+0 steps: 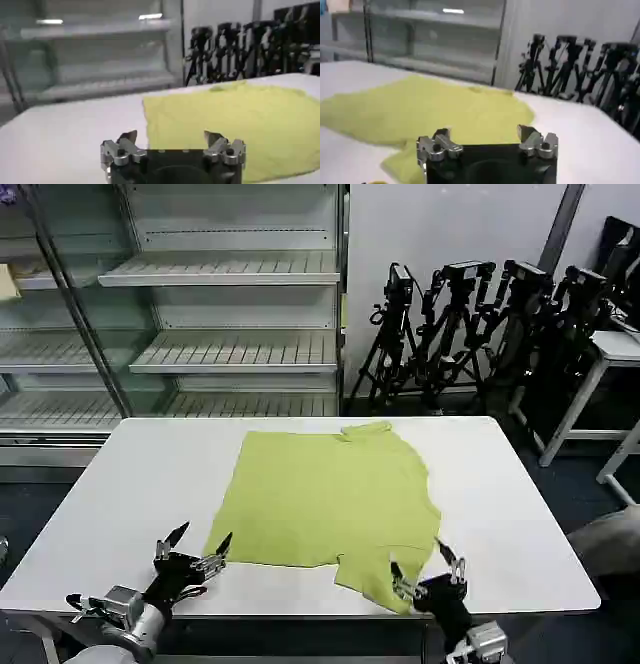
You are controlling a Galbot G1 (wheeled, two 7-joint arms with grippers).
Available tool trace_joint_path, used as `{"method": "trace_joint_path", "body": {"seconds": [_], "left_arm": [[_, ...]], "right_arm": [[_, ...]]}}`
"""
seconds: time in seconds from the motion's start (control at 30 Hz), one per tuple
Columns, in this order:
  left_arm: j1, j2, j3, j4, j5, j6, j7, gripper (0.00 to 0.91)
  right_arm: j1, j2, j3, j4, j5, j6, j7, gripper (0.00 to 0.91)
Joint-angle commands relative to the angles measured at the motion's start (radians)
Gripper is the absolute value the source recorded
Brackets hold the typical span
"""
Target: Fold and organize the clothes.
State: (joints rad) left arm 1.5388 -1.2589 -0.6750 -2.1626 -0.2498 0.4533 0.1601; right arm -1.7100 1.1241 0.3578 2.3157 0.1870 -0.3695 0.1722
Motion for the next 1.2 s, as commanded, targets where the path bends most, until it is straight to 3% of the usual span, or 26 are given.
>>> {"method": "trace_joint_path", "body": {"seconds": [0.03, 0.53, 0.57, 0.6, 1.2], "left_arm": [[0.021, 0.018, -0.030, 0.024, -0.071, 0.125, -0.035, 0.907], [-0.011, 0.017, -0.036, 0.062, -0.116, 0.124, -0.027, 0.907], [-0.013, 0.013, -0.035, 0.063, -0.116, 0.124, -0.028, 0.212], [-0.014, 0.011, -0.034, 0.068, -0.116, 0.124, -0.030, 0.020], [-0.007, -0.005, -0.014, 0.060, -0.113, 0.124, -0.016, 0.020]], "right_arm": [[-0.061, -0.010, -0.017, 0.012, 0.016, -0.035, 0.027, 0.907], [-0.043, -0.014, -0.048, -0.008, 0.033, -0.051, 0.042, 0.897], [-0.043, -0.014, -0.047, -0.011, 0.034, -0.052, 0.043, 0.151], [-0.042, -0.015, -0.046, -0.015, 0.037, -0.054, 0.044, 0.000], [-0.011, -0.018, -0.070, -0.040, 0.079, -0.065, 0.054, 0.000]]}}
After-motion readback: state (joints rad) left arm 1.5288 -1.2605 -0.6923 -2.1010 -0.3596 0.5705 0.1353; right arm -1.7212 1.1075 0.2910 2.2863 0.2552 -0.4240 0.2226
